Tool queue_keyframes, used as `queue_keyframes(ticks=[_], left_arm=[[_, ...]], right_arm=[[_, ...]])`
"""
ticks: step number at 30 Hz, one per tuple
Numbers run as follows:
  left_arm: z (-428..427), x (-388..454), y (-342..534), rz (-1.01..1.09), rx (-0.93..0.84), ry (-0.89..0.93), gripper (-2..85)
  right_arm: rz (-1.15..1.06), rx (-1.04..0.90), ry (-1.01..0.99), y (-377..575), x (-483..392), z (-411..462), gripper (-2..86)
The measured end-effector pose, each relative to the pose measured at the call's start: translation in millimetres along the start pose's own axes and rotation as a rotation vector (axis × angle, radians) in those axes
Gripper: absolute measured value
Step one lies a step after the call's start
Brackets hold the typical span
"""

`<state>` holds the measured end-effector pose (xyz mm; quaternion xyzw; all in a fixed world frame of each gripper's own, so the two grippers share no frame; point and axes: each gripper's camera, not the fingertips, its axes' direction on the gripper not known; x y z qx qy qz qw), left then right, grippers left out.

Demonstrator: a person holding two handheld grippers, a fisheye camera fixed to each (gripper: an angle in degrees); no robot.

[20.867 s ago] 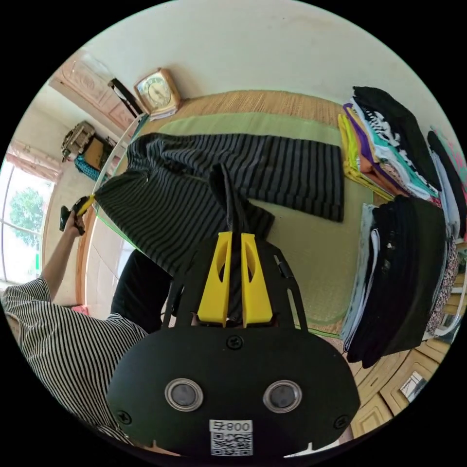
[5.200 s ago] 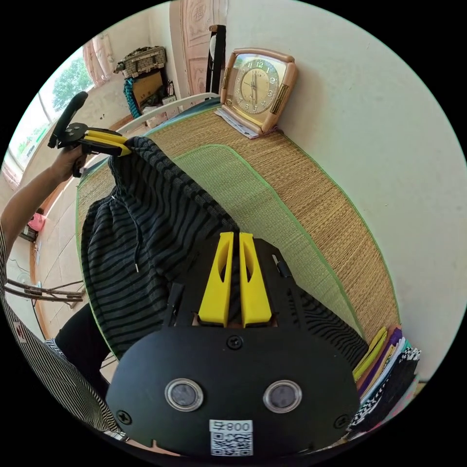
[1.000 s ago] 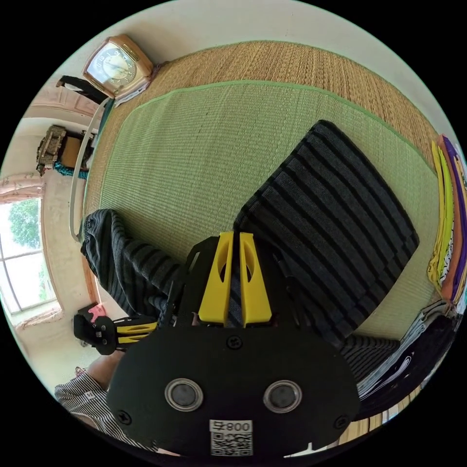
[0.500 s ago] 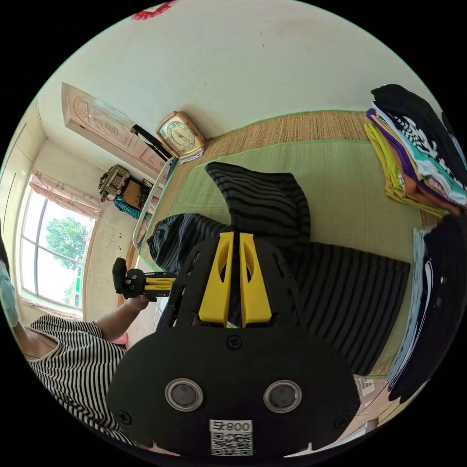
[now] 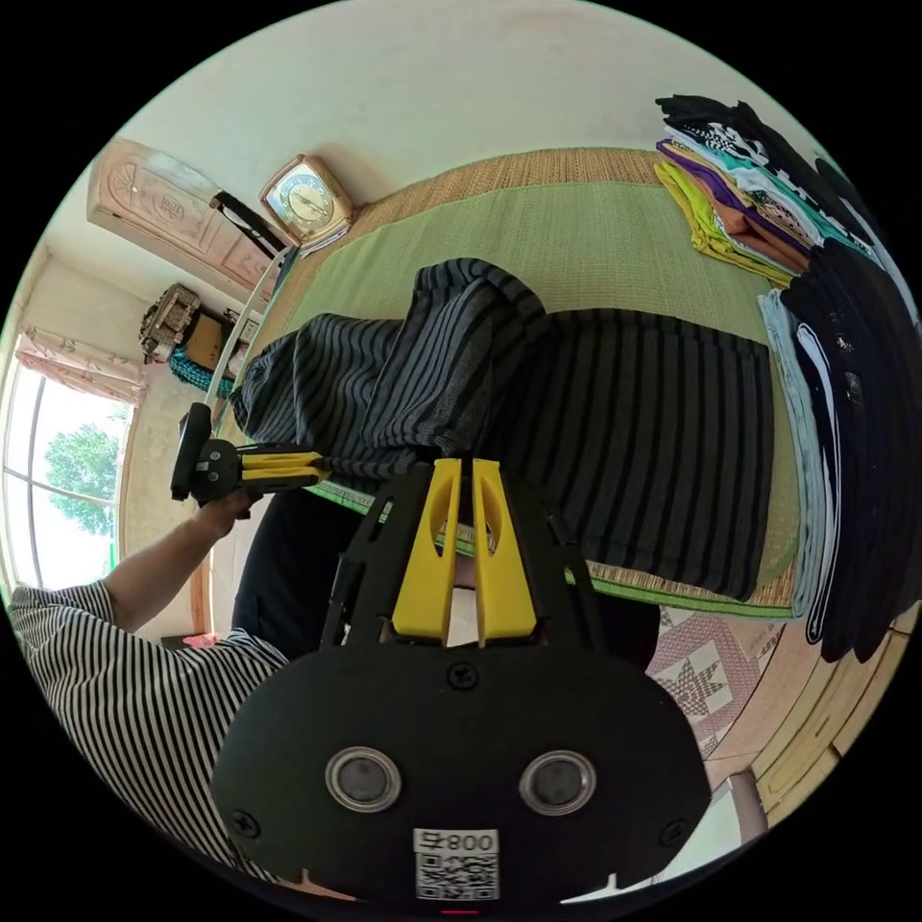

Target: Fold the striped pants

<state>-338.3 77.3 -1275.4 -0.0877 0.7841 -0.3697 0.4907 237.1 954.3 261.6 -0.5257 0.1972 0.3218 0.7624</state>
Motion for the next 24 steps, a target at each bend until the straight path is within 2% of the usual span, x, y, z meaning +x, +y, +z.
queue_keyframes(ticks=[11,16,18,21,24], left_arm=[[-14,27,-17,-0.013,-0.039,-0.032,4.7],[-23,28,-17,-0.019,-0.050,-0.027,6.4],[-30,26,-14,-0.038,-0.037,-0.035,6.7],[-44,23,-6,-0.061,0.007,-0.022,6.7],[-56,17,3,-0.080,0.066,0.064,6.4]], right_arm=[[-0.071,-0.037,0.121,53,-14,16,1.5],[-0.070,-0.133,0.186,72,-7,50,0.6],[-0.032,-0.166,0.264,79,-2,60,0.4],[-0.013,-0.175,0.229,84,2,61,0.2],[-0.005,-0.188,0.218,88,3,62,0.1]])
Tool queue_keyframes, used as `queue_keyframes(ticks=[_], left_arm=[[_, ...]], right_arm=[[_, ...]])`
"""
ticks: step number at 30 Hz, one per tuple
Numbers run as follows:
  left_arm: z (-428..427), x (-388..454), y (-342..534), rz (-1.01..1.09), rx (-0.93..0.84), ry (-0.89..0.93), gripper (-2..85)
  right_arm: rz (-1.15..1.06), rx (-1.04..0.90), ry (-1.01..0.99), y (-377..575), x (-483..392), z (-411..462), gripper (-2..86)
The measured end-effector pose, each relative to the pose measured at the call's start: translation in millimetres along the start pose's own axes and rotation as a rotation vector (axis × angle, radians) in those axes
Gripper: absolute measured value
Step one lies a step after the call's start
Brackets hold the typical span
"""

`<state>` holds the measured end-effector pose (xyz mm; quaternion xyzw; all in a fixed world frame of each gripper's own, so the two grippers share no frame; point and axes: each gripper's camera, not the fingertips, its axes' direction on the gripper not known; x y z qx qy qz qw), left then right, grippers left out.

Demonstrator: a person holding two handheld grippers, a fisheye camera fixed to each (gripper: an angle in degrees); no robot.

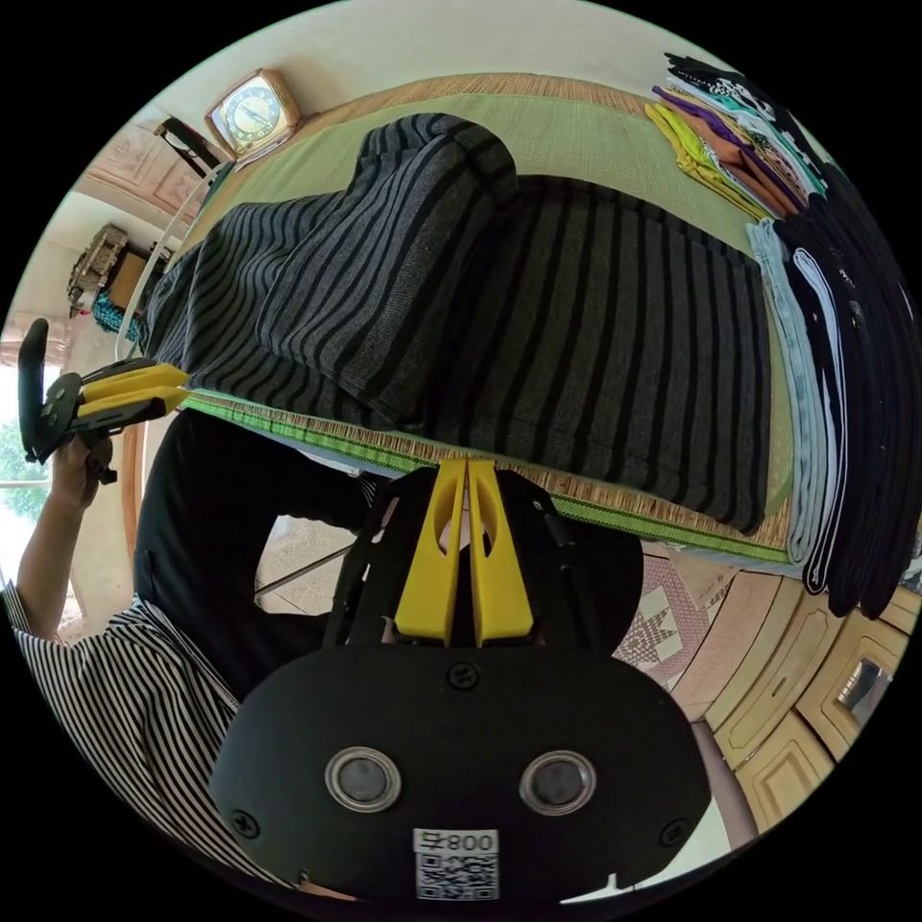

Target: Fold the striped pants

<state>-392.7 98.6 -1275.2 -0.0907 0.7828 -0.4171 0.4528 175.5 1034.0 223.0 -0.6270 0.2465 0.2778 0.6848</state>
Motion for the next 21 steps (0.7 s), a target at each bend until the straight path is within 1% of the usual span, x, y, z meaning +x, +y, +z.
queue_keyframes(ticks=[6,8,9,11,12,14,17,21], left_arm=[[-3,-33,6,-0.115,0.068,0.198,7.3],[-1,-54,2,-0.194,0.115,0.275,8.3],[0,-60,1,-0.215,0.127,0.301,8.5],[7,-83,-5,-0.301,0.147,0.413,9.1],[9,-89,-6,-0.319,0.151,0.431,9.1],[20,-108,-10,-0.385,0.128,0.497,7.3],[31,-125,-10,-0.426,0.076,0.553,3.9],[20,-135,-4,-0.418,0.112,0.588,2.4]], right_arm=[[-0.015,0.072,-0.080,22,-1,-13,0.4],[-0.033,0.106,-0.117,28,-5,-21,0.7],[-0.053,0.131,-0.141,33,-10,-26,1.0],[-0.087,0.174,-0.170,38,-19,-35,1.9],[-0.122,0.197,-0.182,40,-28,-40,2.8],[-0.176,0.222,-0.177,41,-43,-44,4.7],[-0.278,0.246,-0.129,39,-69,-46,6.3],[-0.380,0.244,-0.095,32,-96,-37,8.0]])
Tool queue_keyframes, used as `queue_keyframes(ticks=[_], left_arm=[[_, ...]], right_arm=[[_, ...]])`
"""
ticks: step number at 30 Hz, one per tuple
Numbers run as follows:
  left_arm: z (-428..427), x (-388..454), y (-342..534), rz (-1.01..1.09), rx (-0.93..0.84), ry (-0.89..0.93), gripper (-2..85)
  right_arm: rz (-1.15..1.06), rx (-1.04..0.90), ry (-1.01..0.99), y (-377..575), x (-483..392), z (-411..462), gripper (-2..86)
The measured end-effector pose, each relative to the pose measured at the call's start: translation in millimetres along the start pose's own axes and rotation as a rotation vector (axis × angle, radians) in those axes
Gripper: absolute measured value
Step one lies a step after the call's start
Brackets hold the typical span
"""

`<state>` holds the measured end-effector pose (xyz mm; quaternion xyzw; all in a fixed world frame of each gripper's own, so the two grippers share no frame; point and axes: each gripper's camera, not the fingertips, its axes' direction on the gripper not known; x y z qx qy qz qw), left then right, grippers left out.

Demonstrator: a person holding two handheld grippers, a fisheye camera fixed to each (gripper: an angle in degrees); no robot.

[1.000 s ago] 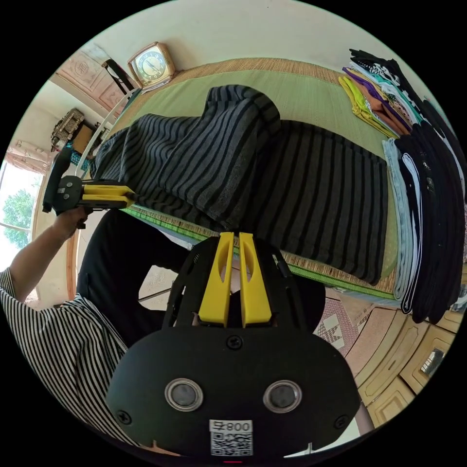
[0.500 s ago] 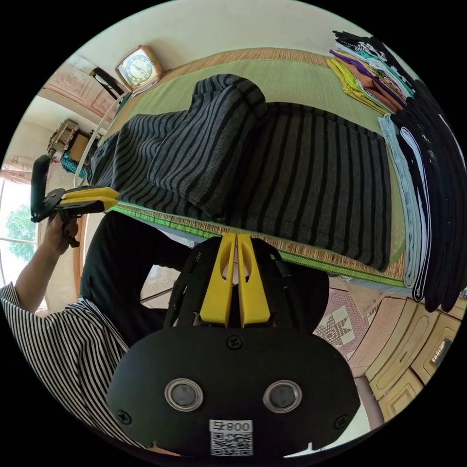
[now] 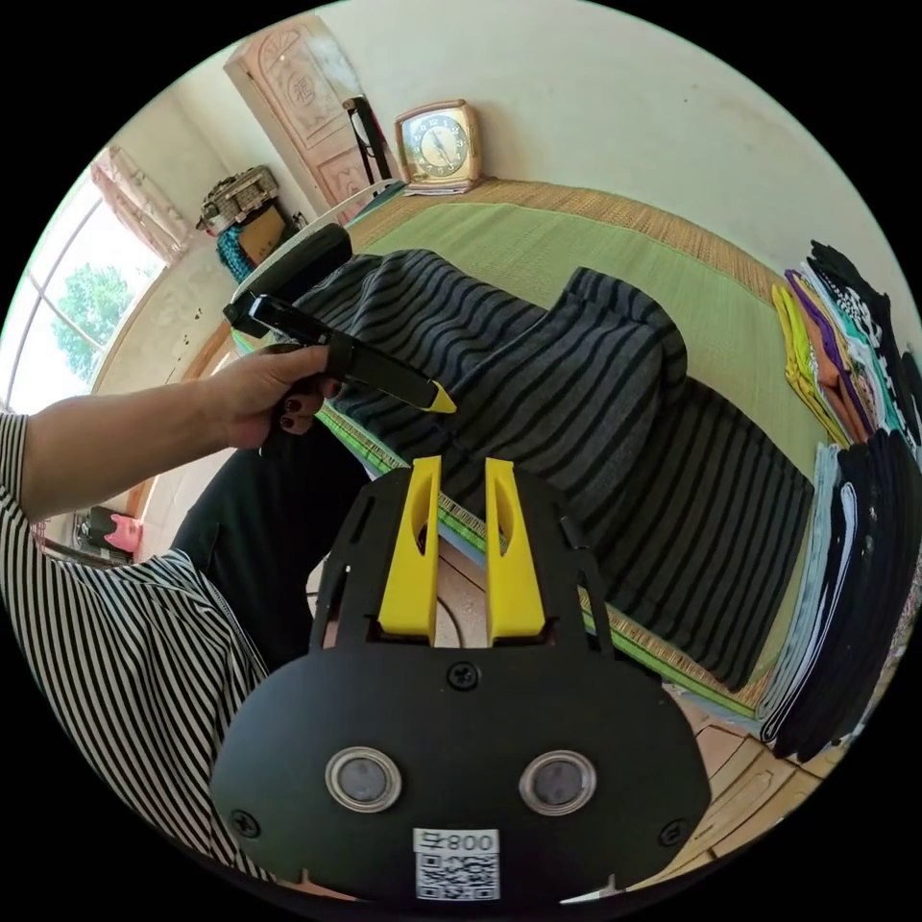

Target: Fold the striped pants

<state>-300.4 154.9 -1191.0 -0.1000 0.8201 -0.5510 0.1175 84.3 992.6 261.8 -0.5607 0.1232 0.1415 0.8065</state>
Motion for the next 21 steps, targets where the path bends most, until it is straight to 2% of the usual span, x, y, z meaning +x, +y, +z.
queue_keyframes(ticks=[7,12,21], left_arm=[[-38,6,-4,0.047,0.053,0.133,1.6],[-54,10,-11,0.064,0.062,0.187,1.5],[-90,15,-21,0.090,0.087,0.221,2.9]], right_arm=[[-0.078,0.022,0.049,-5,-22,14,8.8],[-0.021,0.068,0.136,0,-20,10,7.1],[0.023,0.129,0.047,24,-3,-2,3.4]])
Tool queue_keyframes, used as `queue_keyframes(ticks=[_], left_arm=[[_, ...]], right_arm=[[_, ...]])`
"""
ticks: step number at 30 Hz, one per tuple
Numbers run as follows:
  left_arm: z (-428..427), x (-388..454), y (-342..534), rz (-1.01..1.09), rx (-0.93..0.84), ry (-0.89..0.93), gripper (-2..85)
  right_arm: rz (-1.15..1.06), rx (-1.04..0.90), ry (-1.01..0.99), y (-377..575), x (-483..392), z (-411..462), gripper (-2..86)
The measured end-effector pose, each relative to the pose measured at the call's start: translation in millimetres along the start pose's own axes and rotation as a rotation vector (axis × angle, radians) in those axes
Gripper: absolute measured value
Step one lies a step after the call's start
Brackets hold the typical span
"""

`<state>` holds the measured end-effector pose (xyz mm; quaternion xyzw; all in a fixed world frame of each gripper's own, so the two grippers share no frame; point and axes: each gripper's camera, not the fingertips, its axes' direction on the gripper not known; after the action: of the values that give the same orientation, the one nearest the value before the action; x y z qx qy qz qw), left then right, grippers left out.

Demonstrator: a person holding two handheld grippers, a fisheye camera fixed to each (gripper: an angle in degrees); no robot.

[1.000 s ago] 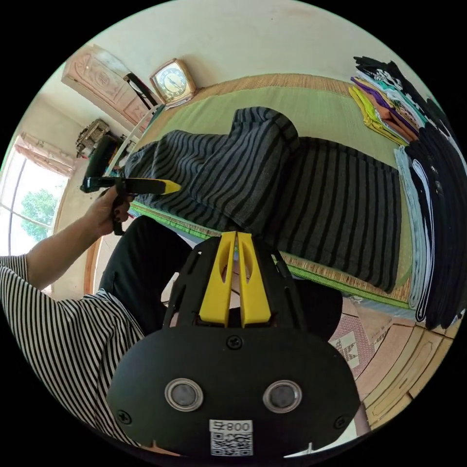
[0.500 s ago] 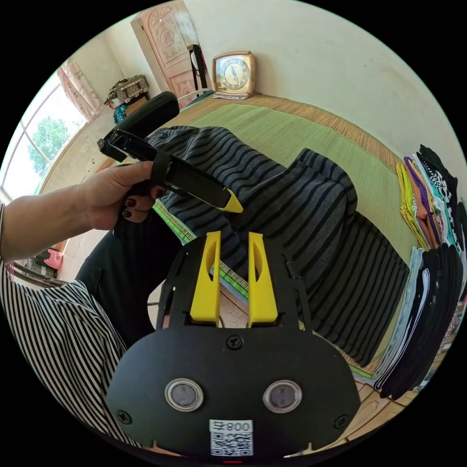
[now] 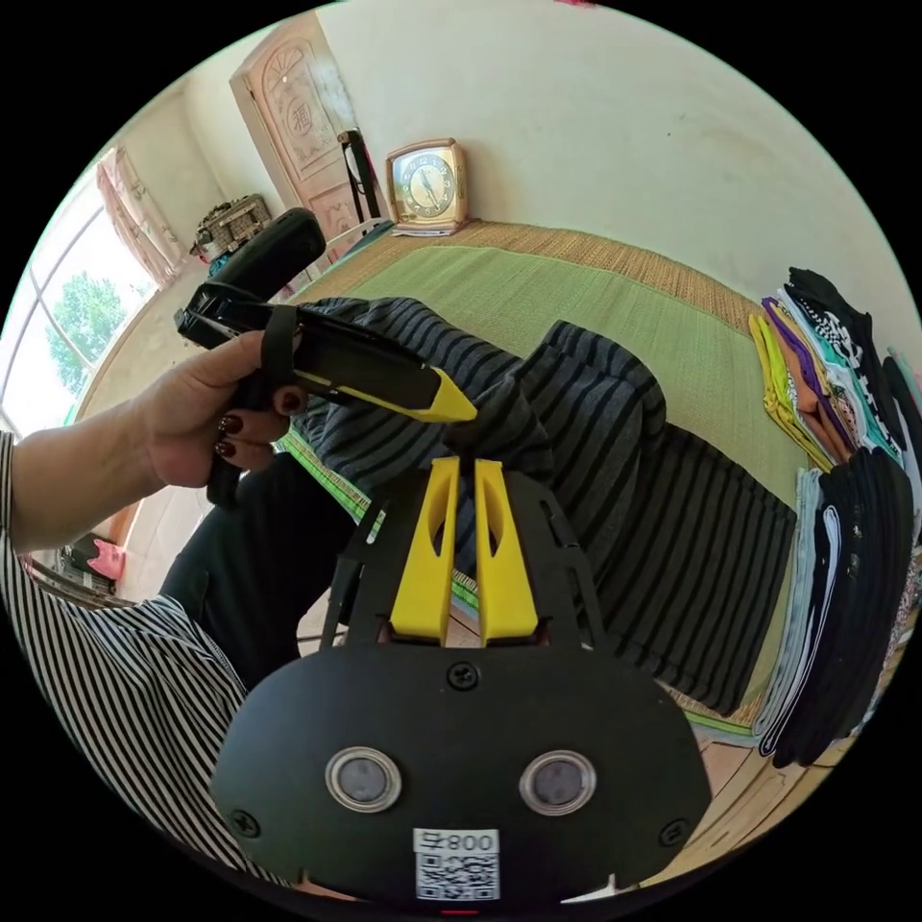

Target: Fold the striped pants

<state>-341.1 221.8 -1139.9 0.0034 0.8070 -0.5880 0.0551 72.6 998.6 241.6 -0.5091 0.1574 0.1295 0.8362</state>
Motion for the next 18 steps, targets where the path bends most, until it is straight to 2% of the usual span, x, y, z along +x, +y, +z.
queue_keyframes(ticks=[4,6,11,18], left_arm=[[-29,4,-15,0.036,0.078,-0.055,6.3],[-35,2,-29,0.027,0.071,-0.084,8.1],[-37,-2,-78,0.001,0.015,-0.288,11.1],[-34,-6,-127,-0.065,-0.017,-0.249,10.1]], right_arm=[[0.037,0.058,-0.054,20,16,-22,2.6],[0.041,0.084,-0.066,28,22,-31,2.5],[0.062,0.127,-0.078,48,36,-44,2.3],[0.108,0.138,-0.124,78,63,-45,2.2]])
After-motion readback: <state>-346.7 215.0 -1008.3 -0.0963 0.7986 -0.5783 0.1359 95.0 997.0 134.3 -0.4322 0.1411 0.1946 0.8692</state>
